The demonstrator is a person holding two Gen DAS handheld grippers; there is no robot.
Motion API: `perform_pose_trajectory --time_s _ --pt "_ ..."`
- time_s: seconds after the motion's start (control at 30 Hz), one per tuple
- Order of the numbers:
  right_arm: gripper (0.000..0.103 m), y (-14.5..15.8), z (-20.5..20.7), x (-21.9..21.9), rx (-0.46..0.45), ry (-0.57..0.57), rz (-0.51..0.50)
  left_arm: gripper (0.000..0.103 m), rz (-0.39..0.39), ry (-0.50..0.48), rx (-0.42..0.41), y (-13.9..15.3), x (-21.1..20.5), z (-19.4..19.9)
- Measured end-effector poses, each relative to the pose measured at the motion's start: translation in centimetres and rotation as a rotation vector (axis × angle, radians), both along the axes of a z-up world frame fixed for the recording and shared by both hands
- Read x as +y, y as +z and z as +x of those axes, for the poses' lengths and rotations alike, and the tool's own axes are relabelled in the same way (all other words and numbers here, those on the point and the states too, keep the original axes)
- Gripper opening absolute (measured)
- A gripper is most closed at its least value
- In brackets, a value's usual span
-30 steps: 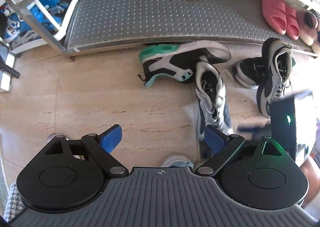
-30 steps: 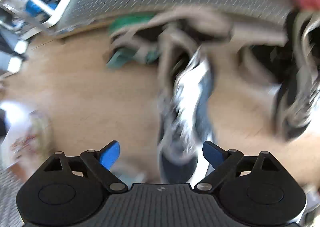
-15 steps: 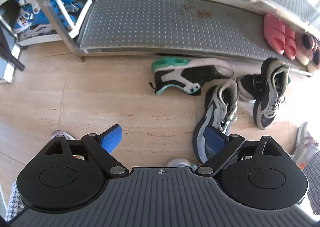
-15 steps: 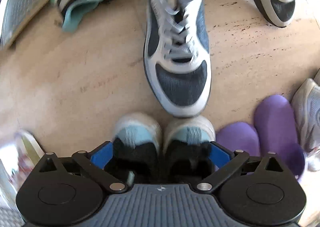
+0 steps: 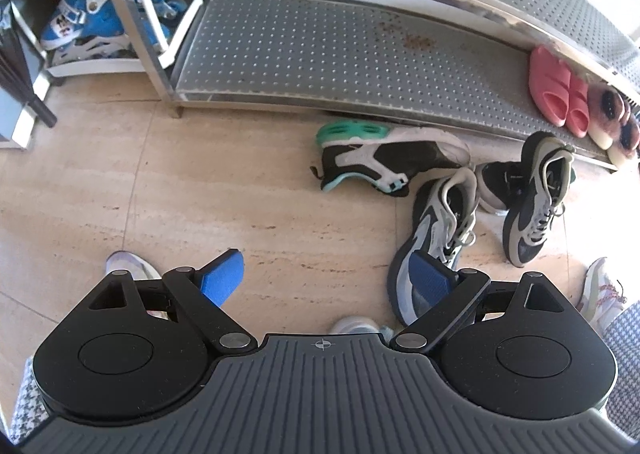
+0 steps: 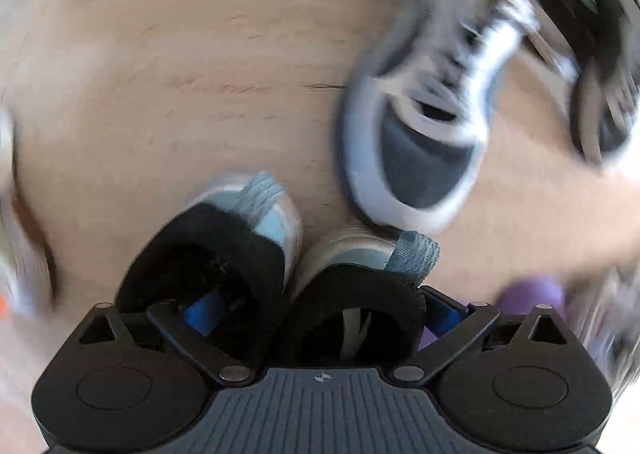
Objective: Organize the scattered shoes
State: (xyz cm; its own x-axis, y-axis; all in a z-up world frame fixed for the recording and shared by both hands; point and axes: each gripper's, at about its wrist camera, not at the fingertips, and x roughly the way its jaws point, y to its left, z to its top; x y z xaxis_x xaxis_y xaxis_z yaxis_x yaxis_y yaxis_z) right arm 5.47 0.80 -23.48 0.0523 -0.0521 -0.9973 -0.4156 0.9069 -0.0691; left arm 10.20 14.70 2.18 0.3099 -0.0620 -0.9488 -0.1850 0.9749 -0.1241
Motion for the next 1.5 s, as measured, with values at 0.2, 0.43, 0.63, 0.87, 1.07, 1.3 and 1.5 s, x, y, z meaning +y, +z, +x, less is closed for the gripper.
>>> perform_pose_trajectory --time_s 0.2,0.43,0.63,0.87,1.07,1.3,1.5 --pt "0.087 0.3 -2.8 3.0 -0.025 0.334 -0.001 0.093 0.013 -0.023 0.017 -0.6 -0.9 0.3" --pt "0.091 1.3 -0.5 0.7 0.065 0.101 0.095 0.093 0.040 -0.063 0.041 -1.5 -2.5 0.6" --pt "0.094 7.6 3.8 -7.9 0.125 -0.204 0.285 0.093 0.086 -0.114 0.081 -3.2 -4.7 0.9" --pt "0.095 15.4 9.5 -17.8 -0.021 -0.190 0.267 0.090 0.035 -0.178 0.092 -7.2 -8.4 2.2" --pt "0.058 16.1 12.0 -24.1 -0.188 -0.336 0.326 0.074 -0.107 -0.086 0.070 -12.9 -10.8 6.5" --pt "0.064 18.3 13.6 -26.6 -0.171 -0.424 0.383 0.075 -0.027 -0.083 0.074 -18.1 -15.9 11.0" --pt "0.076 18.9 13.2 -27.1 -0.142 -0.446 0.448 0.064 0.136 -0.124 0.152 -23.1 -18.3 13.3"
